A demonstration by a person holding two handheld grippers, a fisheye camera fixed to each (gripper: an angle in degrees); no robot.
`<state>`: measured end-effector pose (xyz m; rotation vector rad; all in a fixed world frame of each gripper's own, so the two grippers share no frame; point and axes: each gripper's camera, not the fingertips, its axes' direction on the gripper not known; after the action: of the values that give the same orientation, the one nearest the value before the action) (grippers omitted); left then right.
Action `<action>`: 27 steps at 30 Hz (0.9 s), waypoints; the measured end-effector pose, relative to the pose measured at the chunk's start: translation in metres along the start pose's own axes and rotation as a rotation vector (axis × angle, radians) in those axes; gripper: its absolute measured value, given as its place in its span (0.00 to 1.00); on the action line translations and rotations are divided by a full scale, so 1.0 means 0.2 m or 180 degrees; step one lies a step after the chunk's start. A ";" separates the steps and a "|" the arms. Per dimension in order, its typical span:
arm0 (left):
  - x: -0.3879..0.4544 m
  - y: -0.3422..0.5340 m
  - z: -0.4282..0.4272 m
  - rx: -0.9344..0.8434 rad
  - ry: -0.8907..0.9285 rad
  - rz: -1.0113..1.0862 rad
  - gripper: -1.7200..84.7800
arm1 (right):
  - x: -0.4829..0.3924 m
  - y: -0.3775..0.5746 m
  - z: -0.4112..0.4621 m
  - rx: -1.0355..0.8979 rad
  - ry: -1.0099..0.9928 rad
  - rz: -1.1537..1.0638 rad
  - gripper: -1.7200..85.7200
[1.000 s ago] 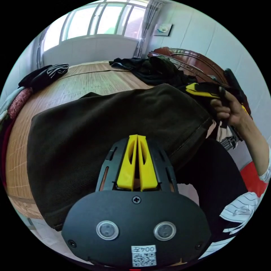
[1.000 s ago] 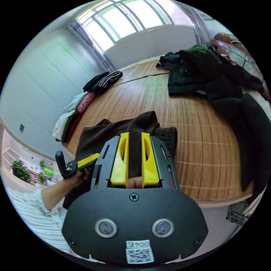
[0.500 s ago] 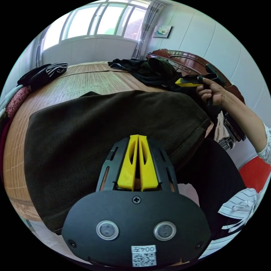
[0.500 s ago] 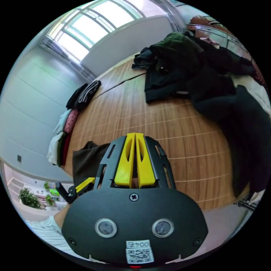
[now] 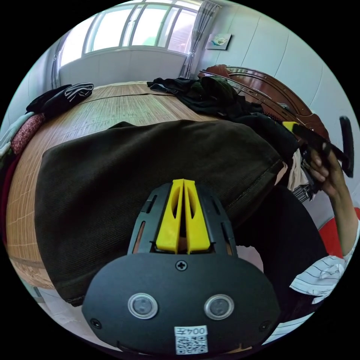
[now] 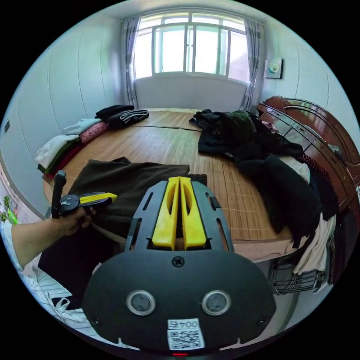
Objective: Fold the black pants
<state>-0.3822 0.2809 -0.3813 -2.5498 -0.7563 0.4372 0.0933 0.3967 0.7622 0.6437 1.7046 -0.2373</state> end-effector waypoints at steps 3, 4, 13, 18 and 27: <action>0.00 -0.03 0.00 -0.0078 0.0070 -0.0111 0.03 | 0.09 0.14 0.10 -0.0470 -0.0085 0.0412 0.08; 0.00 -0.05 -0.03 -0.0147 0.0100 -0.0106 0.03 | 0.20 0.20 0.12 -0.0603 -0.0230 0.0897 0.09; -0.43 0.14 -0.52 0.0510 -0.0878 -0.1081 0.14 | 0.43 0.45 0.27 -0.0820 -0.1268 0.2251 0.26; -0.61 0.16 -0.49 0.0384 -0.0840 -0.1422 0.22 | 0.28 0.35 0.33 -0.0984 -0.0902 0.2133 0.26; -0.60 0.00 -0.30 -0.0295 -0.0950 -0.1128 0.20 | -0.10 0.13 0.47 -0.1117 0.0001 0.1171 0.23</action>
<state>-0.4545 0.1925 -0.3103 -2.3873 -1.3371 0.6821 0.1882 0.3658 0.7640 0.6767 1.5443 0.3154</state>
